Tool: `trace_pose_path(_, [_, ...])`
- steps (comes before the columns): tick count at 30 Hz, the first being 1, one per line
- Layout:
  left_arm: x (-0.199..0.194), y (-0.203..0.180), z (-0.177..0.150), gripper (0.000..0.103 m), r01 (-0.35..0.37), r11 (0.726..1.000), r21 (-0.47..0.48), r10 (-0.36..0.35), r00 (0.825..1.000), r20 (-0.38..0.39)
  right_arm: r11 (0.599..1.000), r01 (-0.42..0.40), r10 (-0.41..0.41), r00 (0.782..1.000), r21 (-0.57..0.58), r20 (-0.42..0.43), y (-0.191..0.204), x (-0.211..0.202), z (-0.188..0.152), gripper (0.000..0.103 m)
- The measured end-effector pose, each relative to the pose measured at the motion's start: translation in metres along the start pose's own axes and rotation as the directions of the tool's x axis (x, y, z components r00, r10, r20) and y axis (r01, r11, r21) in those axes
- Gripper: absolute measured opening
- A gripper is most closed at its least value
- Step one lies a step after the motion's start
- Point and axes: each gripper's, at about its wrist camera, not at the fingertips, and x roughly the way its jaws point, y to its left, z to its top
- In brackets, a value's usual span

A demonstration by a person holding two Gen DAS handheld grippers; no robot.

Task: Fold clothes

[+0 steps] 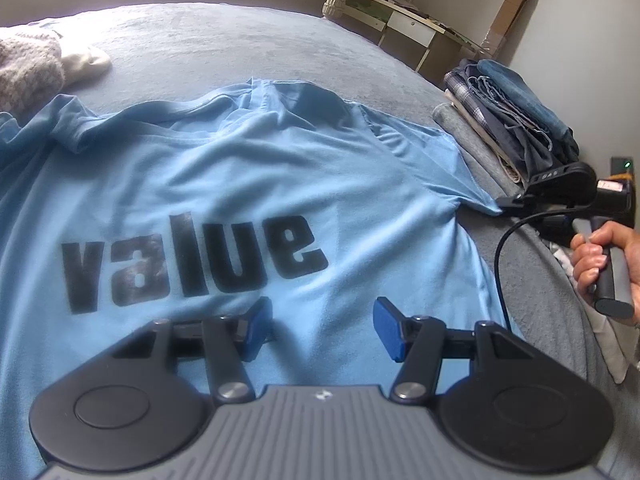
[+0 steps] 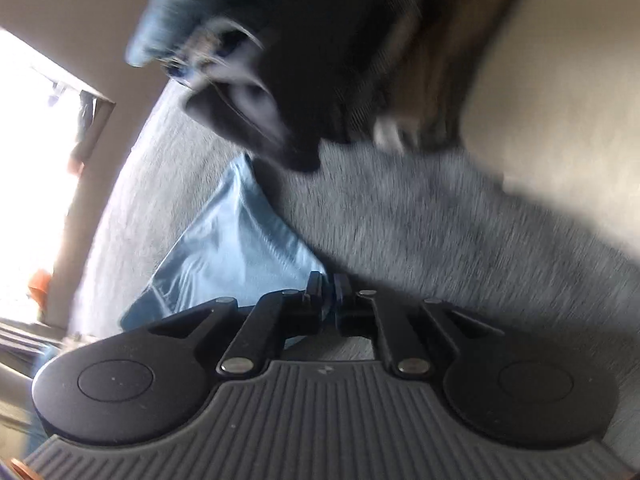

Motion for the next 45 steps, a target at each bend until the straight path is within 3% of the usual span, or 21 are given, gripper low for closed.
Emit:
trace_pose_path(2, [0.000,0.001,0.000,0.057,0.000,1.000,-0.003,0.000,1.000,0.000,0.989,0.006,0.001,0.999,-0.148,0.047,0.018,-0.009,-0.003,0.008])
trace_pose_path(5, [0.002,0.002,0.000,0.057,-0.001,1.000,-0.007,0.001,1.000,-0.001,0.926,-0.002,0.036,0.996,-0.378,0.084,0.047,-0.019,-0.013,0.008])
trace_pose_path(11, [0.002,0.001,-0.002,0.057,-0.005,1.000,0.002,0.005,1.000,-0.006,0.800,-0.012,-0.019,0.999,-0.600,-0.045,0.071,0.022,-0.031,0.009])
trace_pose_path(13, [-0.002,0.003,-0.002,0.057,-0.012,1.000,0.004,0.012,1.000,-0.001,0.844,0.047,-0.079,0.996,-0.535,-0.037,0.059,0.032,-0.012,0.006])
trace_pose_path(15, [-0.005,0.009,-0.002,0.057,-0.019,1.000,-0.002,0.019,1.000,0.008,0.841,0.098,-0.101,0.995,-0.532,0.024,0.057,0.018,-0.007,0.011])
trace_pose_path(17, [-0.007,0.016,0.001,0.057,-0.032,0.999,-0.016,0.032,0.999,0.019,0.781,0.080,-0.044,0.996,-0.619,0.074,0.078,0.010,-0.010,0.012])
trace_pose_path(19, [-0.007,0.024,0.006,0.057,-0.047,0.998,-0.033,0.048,0.998,0.031,0.697,-0.006,0.043,0.999,-0.717,0.033,0.110,0.013,-0.017,0.012])
trace_pose_path(24, [-0.011,0.045,0.021,0.057,-0.092,0.992,-0.091,0.099,0.992,0.077,0.402,-0.206,0.159,0.975,-0.892,-0.154,0.177,0.045,-0.033,0.021])
trace_pose_path(25, [-0.012,0.048,0.024,0.057,-0.106,0.990,-0.096,0.115,0.990,0.088,0.341,-0.247,0.172,0.965,-0.907,-0.198,0.189,0.055,-0.036,0.029])
trace_pose_path(28, [-0.016,0.061,0.035,0.057,-0.152,0.981,-0.123,0.165,0.980,0.111,0.250,-0.296,0.186,0.949,-0.922,-0.254,0.220,0.073,-0.036,0.047])
trace_pose_path(32, [-0.016,0.078,0.048,0.057,-0.232,0.960,-0.155,0.250,0.963,0.106,0.103,-0.350,0.165,0.929,-0.931,-0.331,0.249,0.100,-0.045,0.047])
trace_pose_path(33, [-0.014,0.082,0.050,0.057,-0.250,0.955,-0.157,0.268,0.958,0.105,0.091,-0.355,0.149,0.929,-0.931,-0.339,0.255,0.112,-0.050,0.047])
trace_pose_path(35, [-0.013,0.091,0.053,0.057,-0.275,0.946,-0.170,0.295,0.950,0.104,0.073,-0.366,0.116,0.927,-0.928,-0.357,0.267,0.136,-0.058,0.041])
trace_pose_path(36, [-0.011,0.094,0.055,0.057,-0.284,0.943,-0.176,0.305,0.947,0.105,0.103,-0.379,0.096,0.924,-0.920,-0.370,0.267,0.145,-0.056,0.032])
trace_pose_path(37, [-0.010,0.097,0.056,0.057,-0.292,0.940,-0.178,0.314,0.944,0.106,0.136,-0.391,0.082,0.920,-0.910,-0.383,0.266,0.154,-0.052,0.004])
trace_pose_path(39, [-0.009,0.102,0.059,0.057,-0.307,0.936,-0.174,0.329,0.937,0.115,0.245,-0.409,0.132,0.912,-0.879,-0.387,0.261,0.164,-0.041,0.003])
trace_pose_path(41, [-0.006,0.107,0.062,0.057,-0.321,0.931,-0.175,0.344,0.931,0.123,0.328,-0.386,0.187,0.921,-0.862,-0.341,0.252,0.166,-0.030,0.003])
trace_pose_path(45, [0.000,0.121,0.067,0.057,-0.340,0.918,-0.203,0.369,0.920,0.131,0.460,-0.343,0.202,0.938,-0.819,-0.280,0.235,0.181,-0.020,0.002])
